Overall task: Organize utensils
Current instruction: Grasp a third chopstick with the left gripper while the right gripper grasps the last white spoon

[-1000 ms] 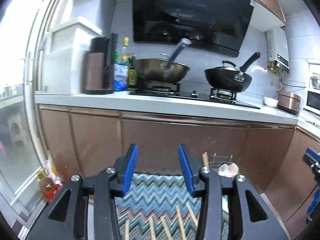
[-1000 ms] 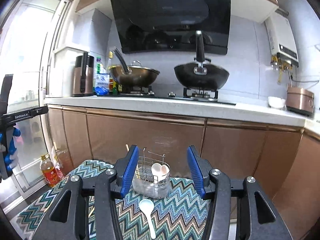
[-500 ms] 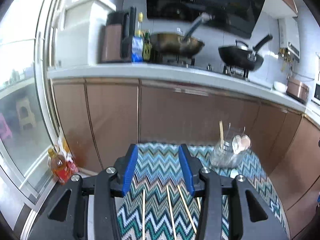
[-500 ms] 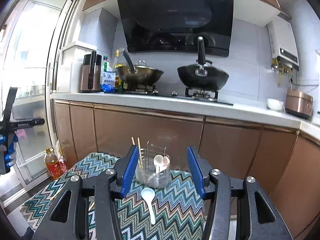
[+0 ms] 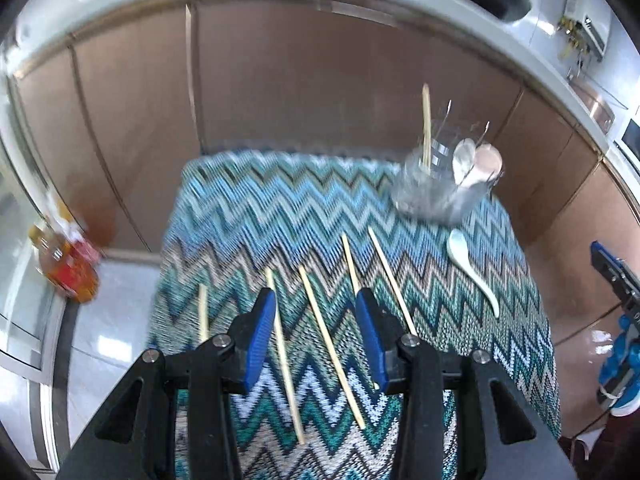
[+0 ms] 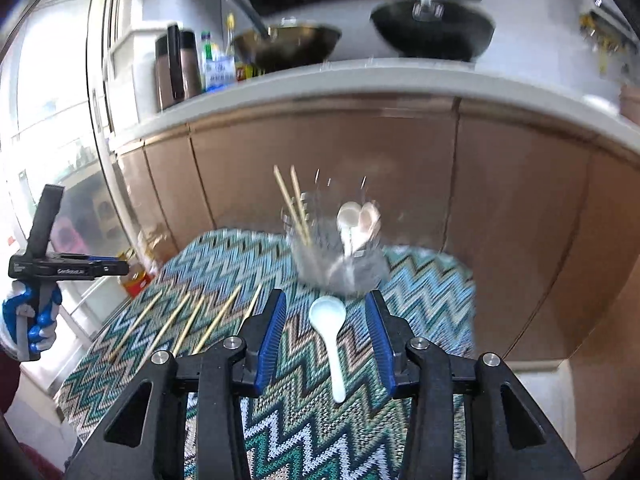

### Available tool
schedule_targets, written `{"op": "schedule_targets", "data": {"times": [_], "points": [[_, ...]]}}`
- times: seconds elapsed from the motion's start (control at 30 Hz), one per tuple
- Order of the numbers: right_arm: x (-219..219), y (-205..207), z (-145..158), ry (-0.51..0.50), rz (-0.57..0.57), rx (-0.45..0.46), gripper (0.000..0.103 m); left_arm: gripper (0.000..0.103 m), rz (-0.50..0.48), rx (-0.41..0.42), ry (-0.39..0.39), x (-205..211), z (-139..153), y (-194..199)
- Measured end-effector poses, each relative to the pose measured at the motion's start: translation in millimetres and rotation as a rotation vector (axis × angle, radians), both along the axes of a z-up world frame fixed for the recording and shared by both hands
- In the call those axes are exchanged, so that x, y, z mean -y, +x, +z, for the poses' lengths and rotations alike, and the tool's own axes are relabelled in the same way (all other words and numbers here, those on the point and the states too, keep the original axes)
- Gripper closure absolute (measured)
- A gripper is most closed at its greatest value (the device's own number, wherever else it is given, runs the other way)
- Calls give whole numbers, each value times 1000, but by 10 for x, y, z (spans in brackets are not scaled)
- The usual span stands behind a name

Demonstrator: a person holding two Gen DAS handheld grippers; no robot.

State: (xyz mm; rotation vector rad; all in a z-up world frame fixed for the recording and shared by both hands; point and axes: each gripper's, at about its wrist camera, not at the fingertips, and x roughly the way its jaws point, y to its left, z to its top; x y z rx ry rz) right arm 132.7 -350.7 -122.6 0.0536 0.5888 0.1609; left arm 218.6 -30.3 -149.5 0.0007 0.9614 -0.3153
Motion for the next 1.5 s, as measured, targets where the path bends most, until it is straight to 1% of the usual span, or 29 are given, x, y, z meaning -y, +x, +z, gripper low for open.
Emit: {"op": "schedule_targets", "data": {"times": [0.07, 0.1, 0.17, 0.27, 0.37, 0.43, 0.67, 0.77, 0.87, 1.03, 1.27, 1.33, 1.37, 1.47, 1.5], "points": [[18, 176, -176, 20, 32, -55, 65, 64, 6, -83, -20, 54, -193, 179], [31, 246, -242, 30, 45, -78, 67, 65, 9, -108, -26, 71, -252, 233], [60, 418, -416, 60, 74, -132, 69, 68, 14, -186, -42, 131, -442, 397], [114, 660, -638, 100, 110, -200, 70, 73, 25, -256, -42, 145, -636, 591], [182, 876, -828, 132, 141, -252, 70, 75, 63, -325, -31, 124, -834, 802], [208, 1009, -920, 153, 164, -279, 70, 78, 75, -355, -20, 103, -927, 895], [301, 1484, -1244, 210, 243, -346, 70, 82, 98, -436, 27, 76, -1172, 1163], [294, 1645, -1354, 204, 264, -364, 70, 83, 89, -436, 46, 107, -1188, 1230], [277, 1790, -1438, 206, 290, -379, 72, 83, 76, -439, 67, 156, -1195, 1297], [222, 1977, -1502, 190, 344, -400, 74, 85, 62, -431, 99, 273, -1214, 1385], [136, 2061, -1598, 169, 376, -429, 75, 89, 62, -407, 131, 495, -1191, 1470], [58, 2065, -1623, 154, 384, -432, 83, 89, 57, -389, 148, 561, -1191, 1421], [17, 2057, -1628, 140, 388, -430, 92, 89, 55, -380, 157, 587, -1204, 1392], [-85, 2012, -1604, 97, 399, -415, 97, 92, 59, -371, 158, 655, -1202, 1275], [-115, 1988, -1577, 82, 397, -406, 97, 95, 50, -375, 153, 670, -1200, 1227]]}}
